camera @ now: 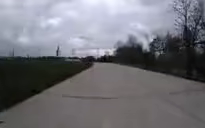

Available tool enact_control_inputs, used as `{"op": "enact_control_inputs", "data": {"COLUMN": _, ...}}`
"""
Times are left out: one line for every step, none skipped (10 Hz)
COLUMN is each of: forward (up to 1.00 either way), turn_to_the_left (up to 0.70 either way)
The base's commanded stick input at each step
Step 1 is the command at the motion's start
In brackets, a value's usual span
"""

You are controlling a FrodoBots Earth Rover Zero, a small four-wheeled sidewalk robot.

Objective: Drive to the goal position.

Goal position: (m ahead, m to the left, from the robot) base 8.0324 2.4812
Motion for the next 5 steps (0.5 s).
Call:
{"op": "enact_control_inputs", "data": {"forward": 1.00, "turn_to_the_left": 0.00}}
{"op": "enact_control_inputs", "data": {"forward": 1.00, "turn_to_the_left": 0.00}}
{"op": "enact_control_inputs", "data": {"forward": 1.00, "turn_to_the_left": 0.00}}
{"op": "enact_control_inputs", "data": {"forward": 1.00, "turn_to_the_left": 0.00}}
{"op": "enact_control_inputs", "data": {"forward": 1.00, "turn_to_the_left": 0.00}}
